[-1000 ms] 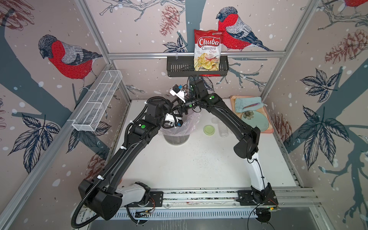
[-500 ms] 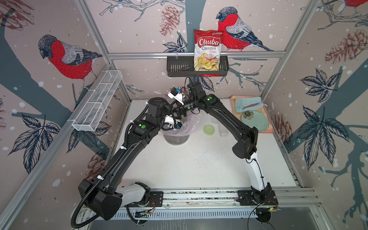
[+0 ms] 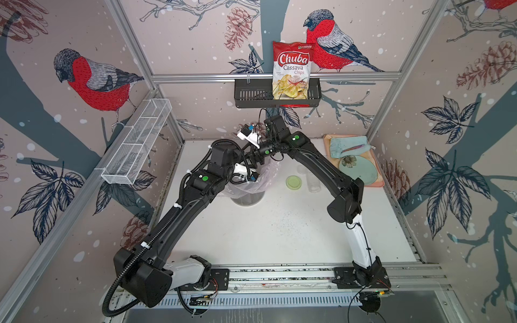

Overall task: Empty moldy mung beans from jars
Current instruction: Pour the moldy mung beans from the jar into the trash bin.

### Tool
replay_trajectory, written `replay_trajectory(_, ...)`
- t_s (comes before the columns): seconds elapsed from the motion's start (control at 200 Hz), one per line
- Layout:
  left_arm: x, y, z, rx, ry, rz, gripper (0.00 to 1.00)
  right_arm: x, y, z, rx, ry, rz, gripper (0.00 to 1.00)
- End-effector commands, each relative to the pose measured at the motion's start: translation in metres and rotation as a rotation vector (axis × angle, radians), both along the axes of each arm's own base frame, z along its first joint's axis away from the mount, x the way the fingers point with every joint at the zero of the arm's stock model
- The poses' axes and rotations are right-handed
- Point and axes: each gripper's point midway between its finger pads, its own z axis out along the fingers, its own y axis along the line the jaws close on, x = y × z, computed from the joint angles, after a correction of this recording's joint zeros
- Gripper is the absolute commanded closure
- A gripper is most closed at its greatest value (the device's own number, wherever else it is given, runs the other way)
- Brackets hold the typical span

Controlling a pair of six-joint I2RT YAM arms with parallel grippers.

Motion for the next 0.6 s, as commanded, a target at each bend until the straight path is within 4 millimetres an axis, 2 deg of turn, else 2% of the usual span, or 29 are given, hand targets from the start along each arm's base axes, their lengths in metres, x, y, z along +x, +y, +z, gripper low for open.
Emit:
replay_trajectory(0.0,0.004,-0.009,0.237,-0.574,-0.882,-0.028,0.22,-0.027,-0.004,0.002,0.002,0.053,0.099,0.56)
replay_trajectory(0.075,0.004,-0.01,0.239,-0.58,-0.888,-0.028,0.34,-0.026,-0.005,0.005,0.01,0.055,0.097,0.56)
replay_trajectory(0.14,0.003,-0.011,0.243,-0.596,-0.902,-0.034,0.5,-0.025,-0.005,0.006,0.013,0.055,0.095,0.56)
replay_trajectory(0.195,0.004,-0.012,0.245,-0.603,-0.903,-0.035,0.57,-0.025,-0.005,0.007,0.014,0.054,0.092,0.56)
replay_trajectory(0.265,0.003,-0.012,0.249,-0.609,-0.924,-0.039,0.73,-0.023,-0.006,0.007,0.013,0.053,0.088,0.56)
replay_trajectory(0.455,-0.001,-0.015,0.261,-0.609,-0.957,-0.073,0.76,-0.023,-0.007,0.003,0.002,0.058,0.089,0.55)
replay_trajectory(0.595,-0.005,-0.019,0.271,-0.621,-0.997,-0.105,0.83,-0.024,-0.007,0.003,0.002,0.058,0.089,0.55)
